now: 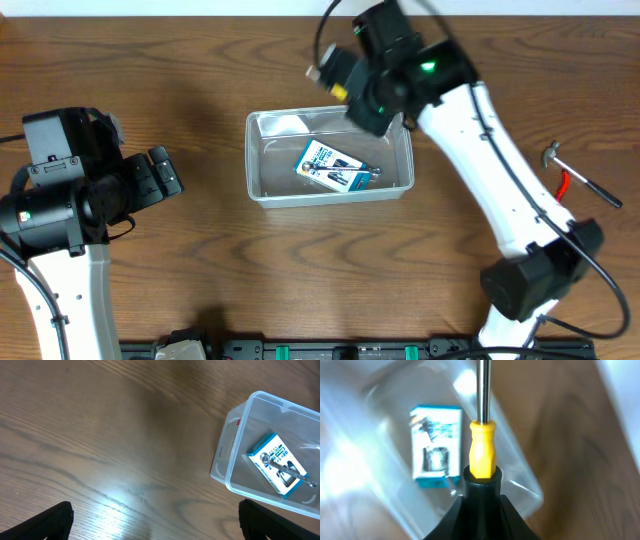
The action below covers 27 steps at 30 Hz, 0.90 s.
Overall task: Pack container
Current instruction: 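Carry the screwdriver into the container and release it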
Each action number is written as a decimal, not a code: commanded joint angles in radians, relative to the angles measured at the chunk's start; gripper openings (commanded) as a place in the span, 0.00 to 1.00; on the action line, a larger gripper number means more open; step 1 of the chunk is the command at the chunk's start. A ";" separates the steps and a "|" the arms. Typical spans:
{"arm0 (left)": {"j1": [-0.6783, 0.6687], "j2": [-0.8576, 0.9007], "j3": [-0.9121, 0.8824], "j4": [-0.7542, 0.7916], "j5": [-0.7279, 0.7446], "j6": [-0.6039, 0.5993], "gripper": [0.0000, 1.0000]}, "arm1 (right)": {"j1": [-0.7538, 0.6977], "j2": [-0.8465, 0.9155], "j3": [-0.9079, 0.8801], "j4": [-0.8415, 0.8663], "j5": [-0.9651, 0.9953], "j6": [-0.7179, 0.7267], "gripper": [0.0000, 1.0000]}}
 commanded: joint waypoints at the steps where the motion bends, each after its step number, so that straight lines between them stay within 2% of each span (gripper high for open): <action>1: -0.004 0.002 0.010 -0.003 0.003 -0.005 0.98 | 0.028 0.064 -0.010 -0.035 -0.113 -0.250 0.01; 9: -0.004 0.002 0.010 -0.003 0.003 -0.005 0.98 | 0.042 0.216 -0.010 -0.024 -0.125 -0.262 0.05; 16: -0.004 0.002 0.010 -0.003 0.003 -0.005 0.98 | 0.041 0.243 -0.010 0.050 -0.131 -0.245 0.08; 18: -0.004 0.002 0.010 -0.003 0.003 -0.005 0.98 | 0.041 0.243 -0.010 0.067 -0.130 -0.245 0.24; 20: -0.004 0.002 0.010 -0.003 0.003 -0.005 0.98 | 0.041 0.243 -0.010 0.074 -0.120 -0.245 0.32; 21: -0.004 0.002 0.010 -0.003 0.003 -0.005 0.98 | 0.041 0.243 -0.010 0.077 -0.116 -0.244 0.41; 22: -0.004 0.002 0.010 -0.003 0.003 -0.005 0.98 | 0.040 0.242 -0.010 0.076 -0.111 -0.242 0.59; 23: -0.004 0.002 0.010 -0.003 0.003 -0.005 0.98 | 0.038 0.242 -0.010 0.076 -0.104 -0.235 0.71; 27: -0.004 0.002 0.010 -0.003 0.003 -0.005 0.98 | 0.028 0.234 -0.008 0.068 -0.102 -0.212 0.74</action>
